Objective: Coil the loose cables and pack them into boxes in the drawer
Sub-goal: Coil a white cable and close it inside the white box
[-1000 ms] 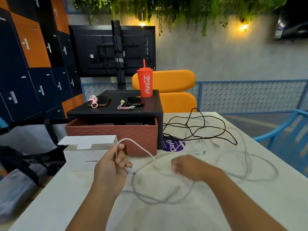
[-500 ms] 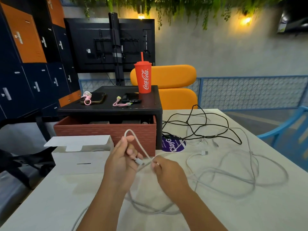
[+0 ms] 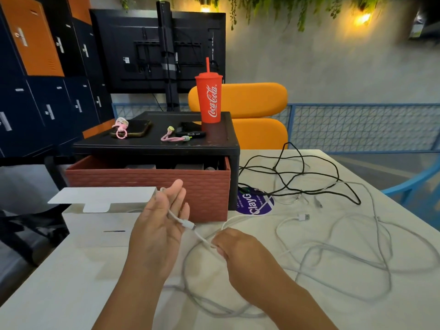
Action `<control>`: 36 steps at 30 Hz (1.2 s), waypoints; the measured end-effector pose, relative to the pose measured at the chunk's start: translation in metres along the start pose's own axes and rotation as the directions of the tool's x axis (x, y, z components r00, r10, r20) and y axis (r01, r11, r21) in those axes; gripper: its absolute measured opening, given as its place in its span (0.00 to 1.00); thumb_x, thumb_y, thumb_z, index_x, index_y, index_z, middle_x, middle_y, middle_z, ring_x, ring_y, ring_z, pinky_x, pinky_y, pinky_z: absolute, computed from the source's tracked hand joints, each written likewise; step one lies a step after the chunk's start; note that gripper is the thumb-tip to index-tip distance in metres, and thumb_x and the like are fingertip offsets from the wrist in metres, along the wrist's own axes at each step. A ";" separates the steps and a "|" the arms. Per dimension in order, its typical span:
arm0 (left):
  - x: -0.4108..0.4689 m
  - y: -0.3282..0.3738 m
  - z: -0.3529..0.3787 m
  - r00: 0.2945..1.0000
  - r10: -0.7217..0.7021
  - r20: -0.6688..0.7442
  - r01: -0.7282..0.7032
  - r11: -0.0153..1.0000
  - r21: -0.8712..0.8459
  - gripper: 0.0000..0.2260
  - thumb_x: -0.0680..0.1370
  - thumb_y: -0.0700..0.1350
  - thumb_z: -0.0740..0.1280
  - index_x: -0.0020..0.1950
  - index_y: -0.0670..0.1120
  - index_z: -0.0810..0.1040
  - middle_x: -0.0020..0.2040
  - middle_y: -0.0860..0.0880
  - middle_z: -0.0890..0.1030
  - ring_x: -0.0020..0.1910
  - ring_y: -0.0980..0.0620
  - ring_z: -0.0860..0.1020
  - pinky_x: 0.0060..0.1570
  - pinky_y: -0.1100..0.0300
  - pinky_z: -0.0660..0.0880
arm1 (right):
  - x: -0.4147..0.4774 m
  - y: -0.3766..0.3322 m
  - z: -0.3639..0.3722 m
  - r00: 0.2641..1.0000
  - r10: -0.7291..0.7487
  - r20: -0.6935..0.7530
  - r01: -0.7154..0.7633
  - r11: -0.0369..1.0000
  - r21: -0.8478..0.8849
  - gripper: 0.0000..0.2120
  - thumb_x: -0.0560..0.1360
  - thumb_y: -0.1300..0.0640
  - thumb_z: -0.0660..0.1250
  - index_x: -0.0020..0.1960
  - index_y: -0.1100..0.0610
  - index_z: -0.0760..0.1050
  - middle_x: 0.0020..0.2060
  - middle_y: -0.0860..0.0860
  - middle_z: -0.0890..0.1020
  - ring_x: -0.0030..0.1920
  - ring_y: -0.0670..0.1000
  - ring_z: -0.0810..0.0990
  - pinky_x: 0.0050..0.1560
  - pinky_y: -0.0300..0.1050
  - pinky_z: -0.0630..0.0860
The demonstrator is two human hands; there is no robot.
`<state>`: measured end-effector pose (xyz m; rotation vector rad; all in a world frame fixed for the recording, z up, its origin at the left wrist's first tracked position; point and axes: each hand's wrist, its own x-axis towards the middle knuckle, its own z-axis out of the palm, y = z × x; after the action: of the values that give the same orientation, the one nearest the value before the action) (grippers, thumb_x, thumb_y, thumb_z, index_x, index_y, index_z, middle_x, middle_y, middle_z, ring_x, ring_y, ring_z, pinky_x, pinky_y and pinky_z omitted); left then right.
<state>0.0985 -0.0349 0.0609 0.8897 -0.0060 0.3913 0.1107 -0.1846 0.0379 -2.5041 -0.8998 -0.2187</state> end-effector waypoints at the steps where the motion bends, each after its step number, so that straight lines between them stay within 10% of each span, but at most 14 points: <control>1: -0.002 -0.001 0.000 1.000 0.018 0.011 -0.019 0.999 0.050 0.14 0.73 0.50 0.59 0.52 0.46 0.79 0.59 0.53 0.80 0.60 0.56 0.77 0.58 0.59 0.76 | -0.001 -0.001 -0.001 1.000 -0.006 -0.010 0.006 1.000 0.000 0.14 0.76 0.67 0.55 0.57 0.57 0.72 0.52 0.52 0.77 0.47 0.50 0.73 0.37 0.33 0.61; 8: -0.015 -0.012 0.006 0.970 0.151 0.188 -0.224 0.854 0.469 0.11 0.71 0.51 0.62 0.43 0.56 0.84 0.55 0.60 0.82 0.59 0.60 0.77 0.59 0.61 0.71 | -0.009 -0.006 -0.006 0.998 -0.004 -0.060 0.000 0.998 -0.062 0.13 0.79 0.48 0.56 0.61 0.51 0.71 0.52 0.50 0.80 0.54 0.52 0.76 0.48 0.43 0.70; 16: -0.015 -0.009 0.006 0.979 0.107 0.171 -0.155 0.941 0.302 0.15 0.71 0.51 0.60 0.53 0.51 0.79 0.53 0.60 0.82 0.59 0.61 0.77 0.57 0.69 0.73 | -0.012 -0.008 -0.011 0.997 0.023 -0.075 -0.023 1.000 0.005 0.12 0.78 0.49 0.58 0.61 0.46 0.72 0.51 0.49 0.81 0.53 0.51 0.77 0.47 0.42 0.70; 23: -0.020 -0.026 0.003 0.891 0.057 0.451 -0.425 0.459 0.780 0.13 0.78 0.52 0.61 0.37 0.53 0.80 0.36 0.57 0.81 0.38 0.60 0.77 0.38 0.71 0.71 | -0.009 0.000 -0.020 0.952 -0.134 -0.273 0.080 0.976 -0.200 0.04 0.68 0.52 0.63 0.37 0.48 0.76 0.27 0.45 0.78 0.26 0.48 0.77 0.24 0.40 0.69; 26: -0.023 -0.023 0.008 0.894 -0.015 0.448 -0.373 0.530 0.762 0.17 0.78 0.49 0.59 0.29 0.52 0.74 0.26 0.54 0.72 0.27 0.60 0.69 0.34 0.72 0.67 | -0.011 0.013 -0.029 0.885 -0.194 -0.424 0.093 0.965 -0.247 0.11 0.69 0.45 0.60 0.33 0.48 0.77 0.25 0.44 0.76 0.24 0.47 0.74 0.22 0.36 0.70; 31: -0.029 -0.011 0.017 0.880 -0.335 0.336 0.172 0.885 0.432 0.18 0.76 0.53 0.64 0.30 0.45 0.80 0.19 0.53 0.61 0.19 0.59 0.60 0.39 0.63 0.77 | -0.010 0.021 -0.036 0.729 -0.255 -0.636 0.156 0.966 -0.208 0.19 0.75 0.43 0.59 0.40 0.53 0.83 0.30 0.47 0.79 0.33 0.46 0.71 0.40 0.39 0.65; 36: -0.031 -0.013 0.014 0.790 -0.381 0.480 0.391 0.917 0.085 0.12 0.66 0.49 0.75 0.35 0.42 0.78 0.18 0.53 0.64 0.15 0.61 0.60 0.37 0.57 0.80 | -0.011 0.008 -0.031 0.897 0.004 -0.442 0.186 0.904 0.386 0.14 0.75 0.43 0.57 0.48 0.48 0.78 0.40 0.44 0.81 0.39 0.43 0.78 0.40 0.37 0.73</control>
<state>0.0762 -0.0626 0.0549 0.9261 -0.2918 -0.2301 0.1077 -0.2111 0.0585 -1.9053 -0.7796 -0.5324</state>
